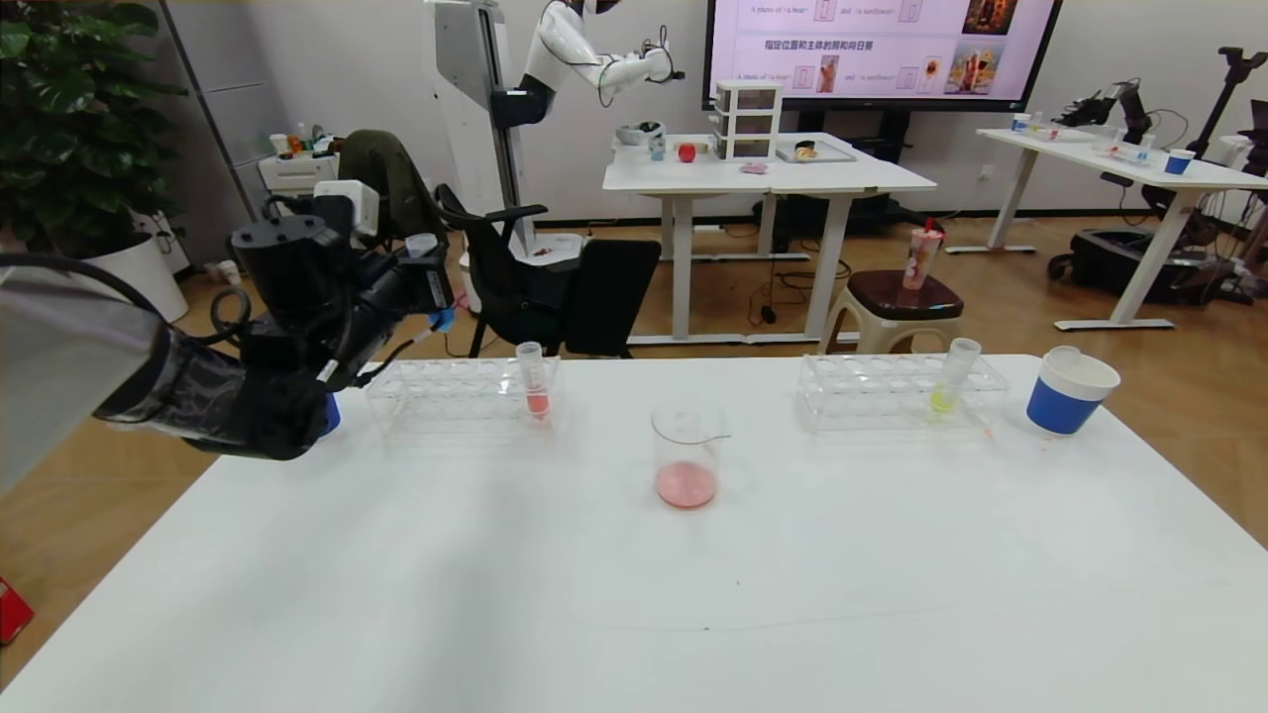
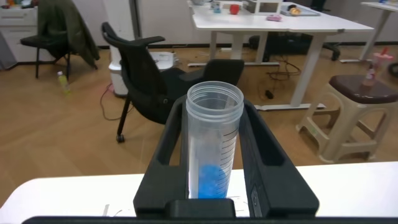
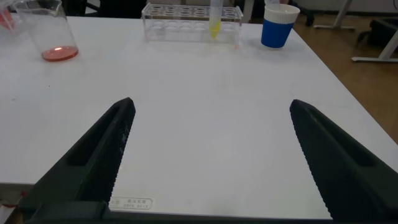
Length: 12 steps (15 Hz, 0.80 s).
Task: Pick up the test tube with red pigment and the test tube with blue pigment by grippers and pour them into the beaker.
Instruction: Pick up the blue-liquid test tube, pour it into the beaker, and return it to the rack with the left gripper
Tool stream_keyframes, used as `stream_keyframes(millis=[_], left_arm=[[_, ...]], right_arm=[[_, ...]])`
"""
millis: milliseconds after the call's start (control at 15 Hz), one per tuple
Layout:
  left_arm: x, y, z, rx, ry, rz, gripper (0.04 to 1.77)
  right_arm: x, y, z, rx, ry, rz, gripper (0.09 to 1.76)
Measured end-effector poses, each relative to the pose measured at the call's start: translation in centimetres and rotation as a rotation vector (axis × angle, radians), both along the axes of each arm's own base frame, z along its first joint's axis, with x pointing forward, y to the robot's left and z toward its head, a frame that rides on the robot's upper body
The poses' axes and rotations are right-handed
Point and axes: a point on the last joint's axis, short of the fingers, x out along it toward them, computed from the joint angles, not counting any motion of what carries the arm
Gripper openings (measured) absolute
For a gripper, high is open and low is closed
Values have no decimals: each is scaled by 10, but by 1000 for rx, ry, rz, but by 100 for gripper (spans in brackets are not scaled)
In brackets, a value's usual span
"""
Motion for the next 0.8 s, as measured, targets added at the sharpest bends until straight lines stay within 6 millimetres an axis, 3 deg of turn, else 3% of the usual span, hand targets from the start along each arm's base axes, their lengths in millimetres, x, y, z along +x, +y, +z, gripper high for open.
stream_keyframes(millis=[333, 600, 800], left_arm=[[-10, -66, 28, 135, -87, -185, 50], [-27, -124, 21, 202, -113, -353, 50], [-36, -151, 12, 304, -200, -459, 50]], right_arm=[[0, 0, 0, 0, 0, 0, 174], [0, 0, 0, 0, 0, 0, 174], [0, 0, 0, 0, 0, 0, 174]])
